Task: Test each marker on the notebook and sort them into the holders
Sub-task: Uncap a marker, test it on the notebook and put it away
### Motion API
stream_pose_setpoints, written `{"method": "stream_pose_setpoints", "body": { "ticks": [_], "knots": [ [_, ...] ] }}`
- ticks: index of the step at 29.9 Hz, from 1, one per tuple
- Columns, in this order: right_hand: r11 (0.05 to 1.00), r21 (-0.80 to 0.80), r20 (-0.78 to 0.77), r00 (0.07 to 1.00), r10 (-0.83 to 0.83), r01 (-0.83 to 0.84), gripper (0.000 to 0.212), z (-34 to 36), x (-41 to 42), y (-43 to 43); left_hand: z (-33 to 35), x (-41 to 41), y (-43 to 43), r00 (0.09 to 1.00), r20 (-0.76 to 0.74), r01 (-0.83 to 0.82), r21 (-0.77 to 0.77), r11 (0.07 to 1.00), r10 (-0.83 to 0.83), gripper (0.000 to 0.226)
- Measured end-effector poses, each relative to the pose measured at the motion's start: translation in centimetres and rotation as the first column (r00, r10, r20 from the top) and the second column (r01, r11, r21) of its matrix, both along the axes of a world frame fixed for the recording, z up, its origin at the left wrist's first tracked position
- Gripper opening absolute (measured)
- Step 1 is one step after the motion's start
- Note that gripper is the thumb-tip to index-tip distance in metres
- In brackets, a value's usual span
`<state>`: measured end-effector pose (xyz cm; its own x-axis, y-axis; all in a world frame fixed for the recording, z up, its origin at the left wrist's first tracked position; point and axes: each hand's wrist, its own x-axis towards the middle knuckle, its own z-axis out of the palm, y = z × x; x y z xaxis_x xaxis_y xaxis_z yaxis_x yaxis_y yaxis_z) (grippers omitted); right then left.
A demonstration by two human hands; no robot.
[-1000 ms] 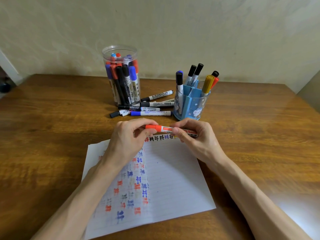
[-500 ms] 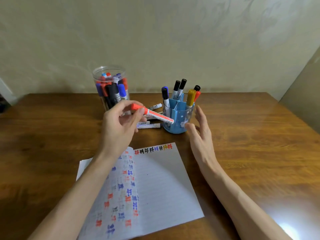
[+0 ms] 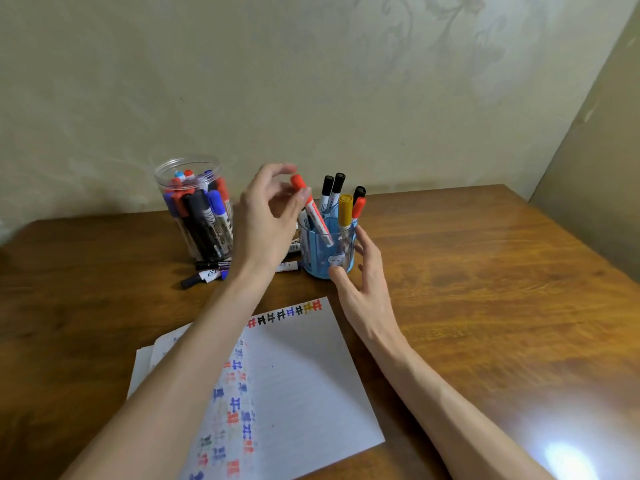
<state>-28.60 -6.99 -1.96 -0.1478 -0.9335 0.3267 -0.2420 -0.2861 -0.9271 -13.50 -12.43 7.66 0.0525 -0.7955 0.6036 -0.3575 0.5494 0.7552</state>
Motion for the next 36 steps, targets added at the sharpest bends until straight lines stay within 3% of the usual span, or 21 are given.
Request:
{"method": "stream_pose_setpoints", "body": {
  "ticks": [4,7,10,15,18,23,28,36],
  "knots": [
    [1.0,-0.009,-0.005,1.0,-0.013,0.013,0.071,0.1,0.1,-0.1,-1.4,-0.8,-0.5,0.995,0.1,-0.028,0.025,0.999,0.025,0.024],
    [1.0,-0.014,-0.016,1.0,-0.016,0.016,0.071,0.1,0.1,0.0,-2.4,-0.8,-0.6,0.974,0.202,-0.105,-0.013,0.994,0.105,0.034],
    [0.999,-0.013,-0.023,0.999,-0.035,0.034,0.068,0.0,0.1,0.1,-3.2,-0.3,-0.6,0.969,0.196,-0.144,-0.039,0.989,0.149,0.042],
    [0.987,-0.006,-0.047,0.986,-0.162,0.162,0.046,-0.1,0.0,-0.1,-5.5,2.5,0.7,0.973,0.1,-0.21,-0.011,0.978,0.21,0.026],
    [0.983,0.014,-0.056,0.981,-0.185,0.186,0.033,-0.1,-0.1,0.0,-7.8,5.0,1.5,0.96,0.173,-0.233,0.059,0.971,0.219,0.028],
    [0.985,0.035,-0.092,0.981,-0.168,0.172,0.027,-0.1,0.2,0.0,-10.2,8.6,2.4,0.884,0.356,-0.366,0.13,0.921,0.301,0.036],
    [0.987,0.041,-0.129,0.981,-0.148,0.154,0.026,-0.3,0.7,0.0,-11.2,10.4,2.2,0.729,0.563,-0.549,0.14,0.824,0.39,0.038],
    [0.989,0.03,-0.161,0.977,-0.137,0.144,0.025,-0.5,0.9,-0.2,-11.2,10.9,1.7,0.675,0.638,-0.547,0.095,0.832,0.371,0.032]
  ]
}}
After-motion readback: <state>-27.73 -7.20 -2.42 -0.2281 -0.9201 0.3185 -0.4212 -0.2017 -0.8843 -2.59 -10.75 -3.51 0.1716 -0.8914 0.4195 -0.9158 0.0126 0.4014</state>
